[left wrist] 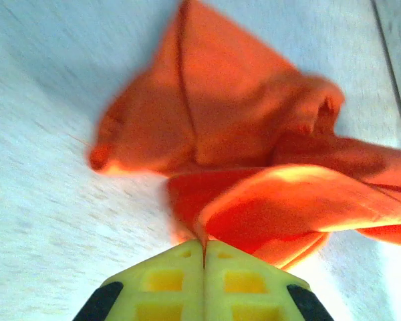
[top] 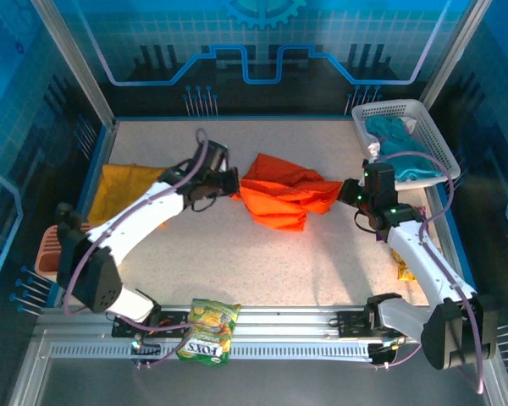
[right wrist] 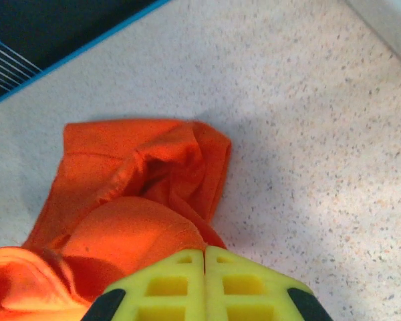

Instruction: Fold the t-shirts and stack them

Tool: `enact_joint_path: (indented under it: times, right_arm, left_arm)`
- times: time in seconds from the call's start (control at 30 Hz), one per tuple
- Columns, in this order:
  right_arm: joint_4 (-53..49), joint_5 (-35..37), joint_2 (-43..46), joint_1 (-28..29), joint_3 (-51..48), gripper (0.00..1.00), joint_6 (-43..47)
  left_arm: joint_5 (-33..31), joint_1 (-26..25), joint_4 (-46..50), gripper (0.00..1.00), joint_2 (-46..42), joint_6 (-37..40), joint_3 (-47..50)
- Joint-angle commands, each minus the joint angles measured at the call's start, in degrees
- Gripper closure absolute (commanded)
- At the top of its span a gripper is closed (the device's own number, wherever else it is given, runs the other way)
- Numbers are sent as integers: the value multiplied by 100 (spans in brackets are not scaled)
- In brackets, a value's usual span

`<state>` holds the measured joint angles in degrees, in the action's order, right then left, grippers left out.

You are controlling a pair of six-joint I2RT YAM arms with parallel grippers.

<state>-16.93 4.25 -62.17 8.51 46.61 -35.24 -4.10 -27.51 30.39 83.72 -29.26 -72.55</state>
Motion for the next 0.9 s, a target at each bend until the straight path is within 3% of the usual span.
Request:
enact_joint_path:
  times: [0.0, 0.33, 0.6, 0.87]
  right_arm:
    - [-122, 39, 379, -225, 334, 100, 88]
    - [-95, 207, 882, -589, 872, 100, 68]
    - [0, -221, 610, -634, 1168, 100, 185]
    - [524, -912, 106, -501, 1712, 100, -119]
  left_arm:
    - [-1011, 204, 1222, 100, -453, 969, -668]
    - [-1907, 658, 1752, 100, -770, 1852, -2120]
    - [-1883, 659, 1413, 100, -653, 2269, -2619]
    - [-2353, 659, 2233, 100, 737, 2962, -5990]
